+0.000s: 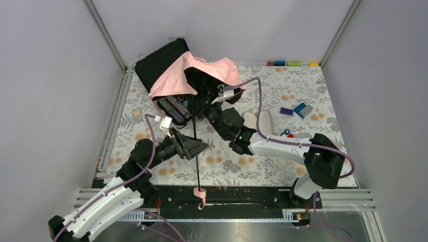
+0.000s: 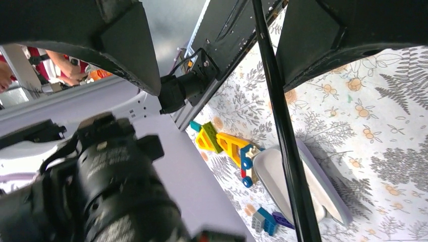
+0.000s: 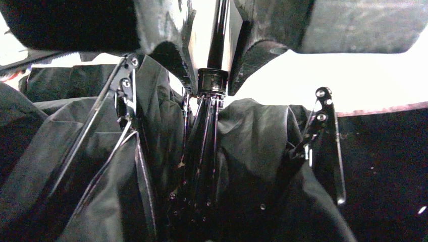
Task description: Open the umbrella
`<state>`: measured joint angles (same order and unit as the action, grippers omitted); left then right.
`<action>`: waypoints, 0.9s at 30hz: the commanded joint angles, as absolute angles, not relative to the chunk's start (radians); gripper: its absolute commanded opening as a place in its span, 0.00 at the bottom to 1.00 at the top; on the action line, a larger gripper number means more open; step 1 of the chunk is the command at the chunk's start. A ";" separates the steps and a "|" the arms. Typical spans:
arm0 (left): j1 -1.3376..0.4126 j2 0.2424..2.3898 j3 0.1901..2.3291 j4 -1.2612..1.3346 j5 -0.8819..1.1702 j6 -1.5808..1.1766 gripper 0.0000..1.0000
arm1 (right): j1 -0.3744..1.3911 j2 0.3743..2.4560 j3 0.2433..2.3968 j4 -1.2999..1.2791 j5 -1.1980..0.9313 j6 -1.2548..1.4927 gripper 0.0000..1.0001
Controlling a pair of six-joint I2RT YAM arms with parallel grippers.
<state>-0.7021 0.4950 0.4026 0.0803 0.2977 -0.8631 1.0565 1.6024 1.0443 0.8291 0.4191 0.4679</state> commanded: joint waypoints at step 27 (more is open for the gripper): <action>-1.128 0.620 0.262 0.309 -0.105 -0.728 0.00 | 0.846 1.376 1.105 1.017 0.528 0.507 0.00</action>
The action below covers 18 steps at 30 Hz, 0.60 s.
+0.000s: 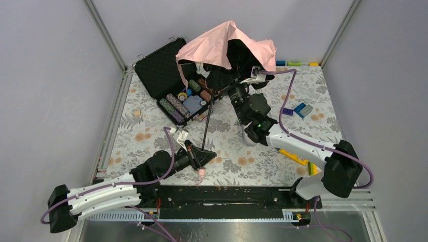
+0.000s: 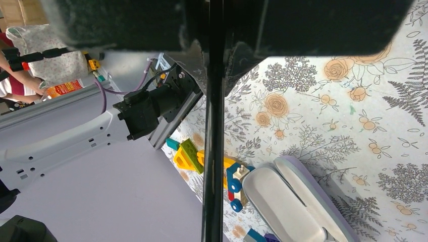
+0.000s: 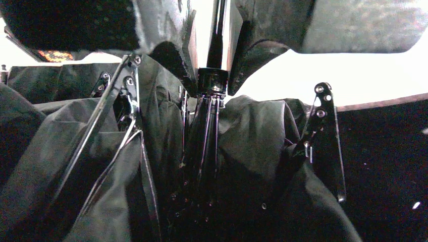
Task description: Open the umbrella
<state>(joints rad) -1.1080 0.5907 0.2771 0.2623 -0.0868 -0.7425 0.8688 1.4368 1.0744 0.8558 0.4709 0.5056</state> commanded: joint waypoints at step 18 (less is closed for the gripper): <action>-1.406 0.715 0.255 0.375 -0.228 -0.709 0.00 | 0.635 1.578 1.535 0.919 0.711 0.278 0.00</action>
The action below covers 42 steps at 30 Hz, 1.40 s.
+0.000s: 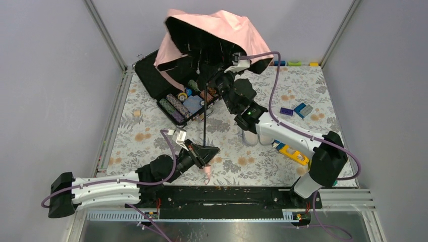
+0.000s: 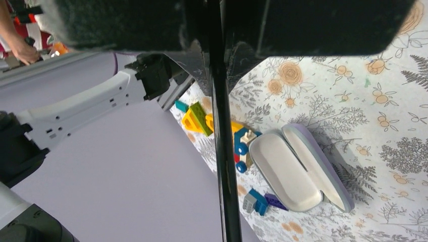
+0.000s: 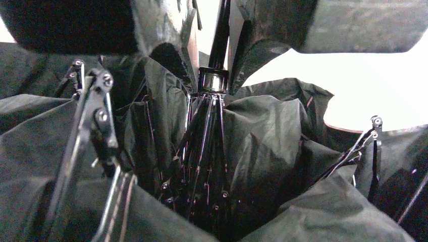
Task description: Open the umbrella
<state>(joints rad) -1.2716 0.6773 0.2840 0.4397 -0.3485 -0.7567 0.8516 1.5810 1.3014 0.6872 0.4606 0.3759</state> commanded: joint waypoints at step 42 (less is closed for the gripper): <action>-1.419 0.899 0.523 0.279 -0.513 -0.959 0.00 | 0.664 1.488 1.167 0.988 0.706 0.032 0.06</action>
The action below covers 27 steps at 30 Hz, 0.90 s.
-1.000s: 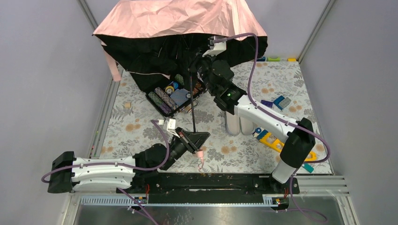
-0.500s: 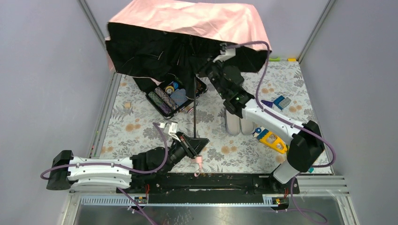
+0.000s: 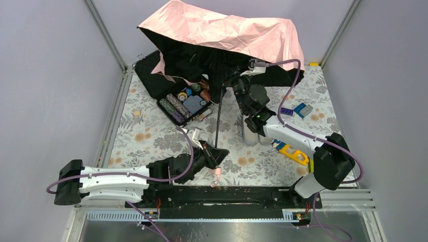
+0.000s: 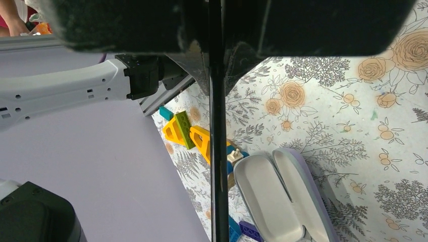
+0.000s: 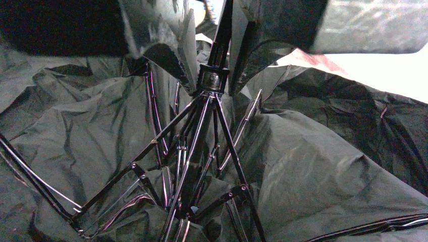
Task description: Open the umbrella
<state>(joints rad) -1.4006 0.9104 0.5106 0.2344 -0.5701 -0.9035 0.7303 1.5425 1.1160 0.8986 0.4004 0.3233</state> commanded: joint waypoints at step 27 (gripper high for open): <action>-1.375 0.864 0.489 0.364 -0.591 -0.991 0.00 | 0.858 1.175 0.634 1.147 0.552 0.393 0.87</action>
<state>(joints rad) -1.3777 0.8944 0.4793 0.2584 -0.5503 -1.0027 0.8455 1.1793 0.6922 0.9997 0.5320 0.2146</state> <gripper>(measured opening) 0.066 0.888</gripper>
